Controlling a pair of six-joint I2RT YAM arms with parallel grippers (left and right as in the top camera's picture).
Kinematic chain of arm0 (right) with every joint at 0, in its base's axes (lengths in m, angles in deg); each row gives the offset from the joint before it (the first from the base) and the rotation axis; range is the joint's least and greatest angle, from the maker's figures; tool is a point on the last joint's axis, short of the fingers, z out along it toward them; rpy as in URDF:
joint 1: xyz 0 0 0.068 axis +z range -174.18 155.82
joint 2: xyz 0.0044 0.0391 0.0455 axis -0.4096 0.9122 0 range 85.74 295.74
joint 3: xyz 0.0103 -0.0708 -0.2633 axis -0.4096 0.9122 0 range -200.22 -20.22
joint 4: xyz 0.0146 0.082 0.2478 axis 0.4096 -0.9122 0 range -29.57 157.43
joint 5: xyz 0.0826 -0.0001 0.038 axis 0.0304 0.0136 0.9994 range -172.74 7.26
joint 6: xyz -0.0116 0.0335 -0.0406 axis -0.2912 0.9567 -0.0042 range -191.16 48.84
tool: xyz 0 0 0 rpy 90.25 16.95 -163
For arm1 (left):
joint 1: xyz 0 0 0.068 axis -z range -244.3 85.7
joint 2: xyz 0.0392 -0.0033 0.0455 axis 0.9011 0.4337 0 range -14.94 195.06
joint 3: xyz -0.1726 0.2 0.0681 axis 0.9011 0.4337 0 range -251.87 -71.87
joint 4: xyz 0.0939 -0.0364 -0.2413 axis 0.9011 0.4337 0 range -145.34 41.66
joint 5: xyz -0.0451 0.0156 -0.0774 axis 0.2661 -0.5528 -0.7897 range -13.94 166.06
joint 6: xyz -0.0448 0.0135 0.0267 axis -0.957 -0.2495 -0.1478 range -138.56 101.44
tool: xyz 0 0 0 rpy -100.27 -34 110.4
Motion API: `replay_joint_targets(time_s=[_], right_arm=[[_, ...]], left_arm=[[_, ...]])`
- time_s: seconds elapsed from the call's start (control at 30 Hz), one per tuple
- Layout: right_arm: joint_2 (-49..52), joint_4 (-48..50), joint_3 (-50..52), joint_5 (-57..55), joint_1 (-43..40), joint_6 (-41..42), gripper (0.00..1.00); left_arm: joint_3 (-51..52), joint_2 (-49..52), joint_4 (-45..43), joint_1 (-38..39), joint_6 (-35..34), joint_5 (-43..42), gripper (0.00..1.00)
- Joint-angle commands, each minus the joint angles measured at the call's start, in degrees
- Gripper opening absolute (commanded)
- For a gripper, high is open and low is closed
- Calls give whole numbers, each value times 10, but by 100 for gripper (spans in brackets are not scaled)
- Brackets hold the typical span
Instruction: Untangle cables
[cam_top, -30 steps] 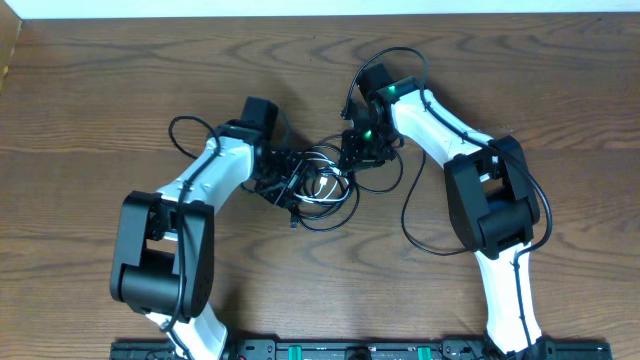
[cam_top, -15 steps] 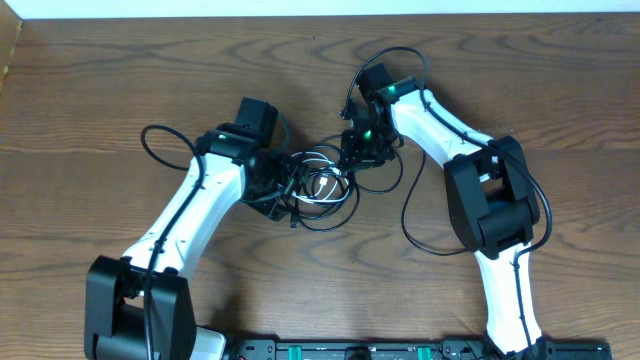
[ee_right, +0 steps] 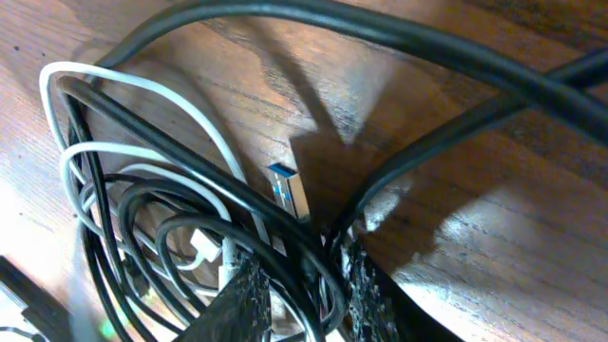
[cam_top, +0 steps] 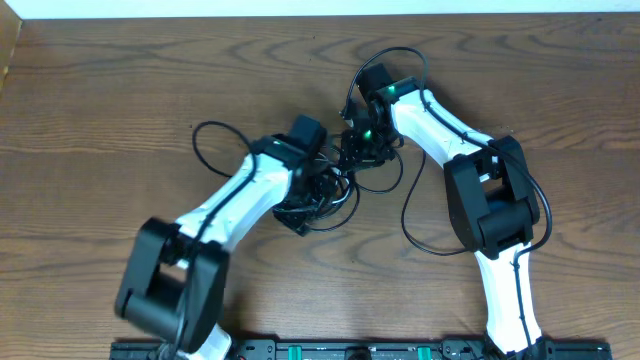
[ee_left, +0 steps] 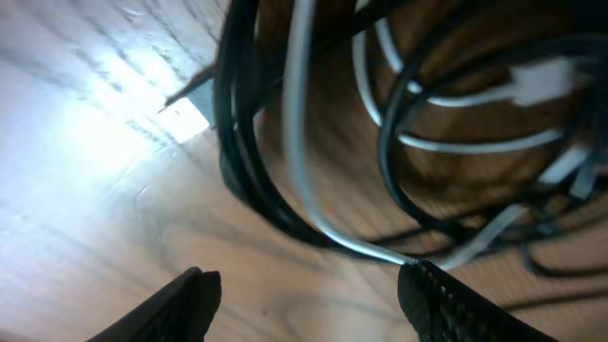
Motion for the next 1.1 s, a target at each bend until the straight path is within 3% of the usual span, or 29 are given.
replay_joint_targets(time_s=[0.0, 0.4, 0.53, 0.87, 0.97, 1.07], right_arm=[[22, 3, 7, -46, 11, 2, 30], [22, 8, 7, -48, 28, 2, 30], [22, 8, 7, -48, 28, 2, 30], [22, 10, 7, -48, 28, 0, 35], [22, 10, 7, -48, 28, 0, 32], [22, 6, 7, -48, 29, 0, 21]], left_arm=[[7, 40, -16, 19, -17, -12, 66], [7, 44, -45, 14, -59, 62, 66], [7, 44, -51, 17, -59, 61, 61], [7, 45, -37, 23, -45, 59, 60], [7, 45, -22, 23, -41, 62, 60], [7, 45, -22, 23, -32, 62, 60]])
